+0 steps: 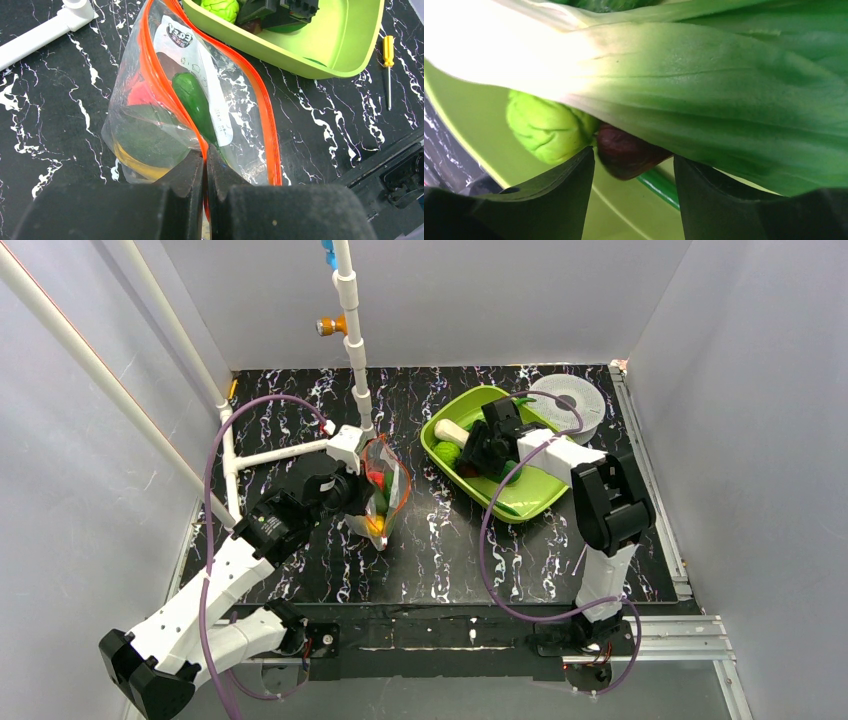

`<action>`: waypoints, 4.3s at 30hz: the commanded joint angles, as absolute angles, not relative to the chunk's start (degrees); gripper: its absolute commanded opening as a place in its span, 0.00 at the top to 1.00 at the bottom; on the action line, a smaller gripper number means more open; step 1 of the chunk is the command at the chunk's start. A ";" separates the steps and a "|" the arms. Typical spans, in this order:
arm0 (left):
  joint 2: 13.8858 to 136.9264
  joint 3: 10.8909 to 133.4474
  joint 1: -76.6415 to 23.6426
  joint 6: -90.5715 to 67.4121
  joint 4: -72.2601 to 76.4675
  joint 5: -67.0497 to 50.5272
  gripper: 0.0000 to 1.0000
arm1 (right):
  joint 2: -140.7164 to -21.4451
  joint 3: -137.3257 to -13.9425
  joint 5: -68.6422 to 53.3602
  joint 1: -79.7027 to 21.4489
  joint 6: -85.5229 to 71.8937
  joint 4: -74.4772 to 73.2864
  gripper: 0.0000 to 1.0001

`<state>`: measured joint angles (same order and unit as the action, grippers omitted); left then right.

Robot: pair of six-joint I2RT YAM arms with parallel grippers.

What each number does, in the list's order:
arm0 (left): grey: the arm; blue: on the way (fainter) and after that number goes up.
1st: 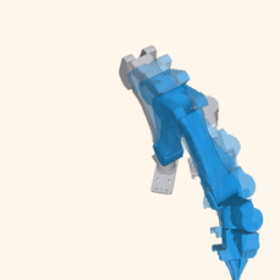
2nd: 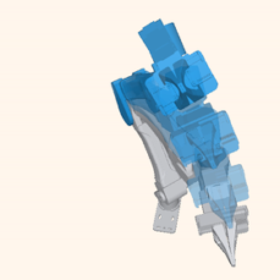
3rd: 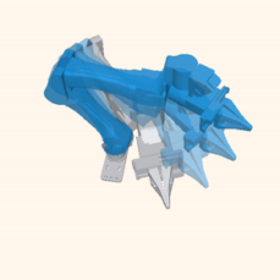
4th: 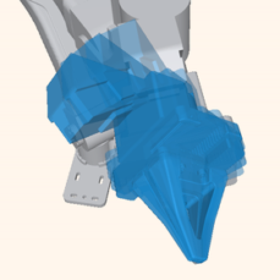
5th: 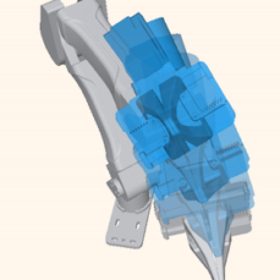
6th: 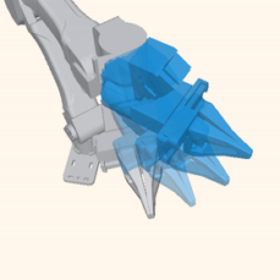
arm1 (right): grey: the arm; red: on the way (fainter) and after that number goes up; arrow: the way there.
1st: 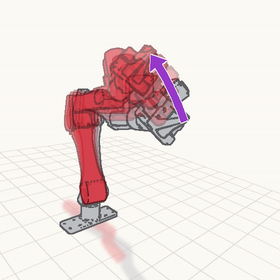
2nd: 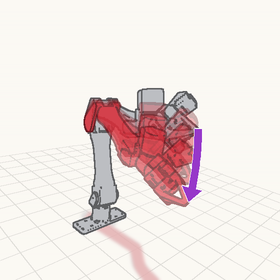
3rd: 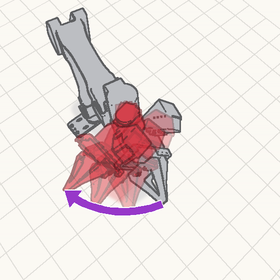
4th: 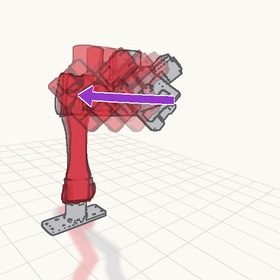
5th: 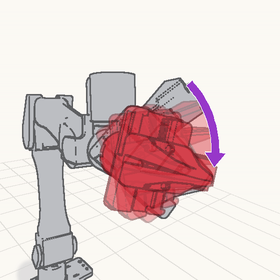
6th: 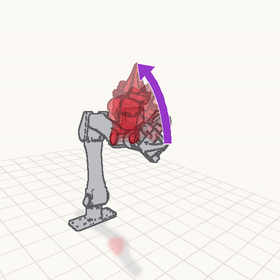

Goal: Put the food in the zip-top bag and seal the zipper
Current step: Pick up the fake fruit from the bin, then place the fake fruit in the zipper food storage bag, then pick up the fake fruit from the bin.

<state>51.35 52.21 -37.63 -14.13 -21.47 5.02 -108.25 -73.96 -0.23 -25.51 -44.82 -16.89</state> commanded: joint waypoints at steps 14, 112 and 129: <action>52.05 53.06 -37.79 -14.38 -21.50 4.36 1.00 | -102.97 -72.79 7.43 -24.88 -40.44 -18.11 0.87; 51.03 53.09 -37.73 -14.35 -21.71 5.00 1.00 | -70.46 -67.77 29.99 -46.29 -32.47 -29.63 0.02; 51.71 53.40 -37.79 -14.30 -22.14 4.56 1.00 | -92.34 -72.51 3.04 -28.98 -40.87 -18.11 0.02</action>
<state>51.80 52.21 -37.63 -14.17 -21.63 4.60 -87.57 -66.10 7.66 -29.91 -40.58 -22.12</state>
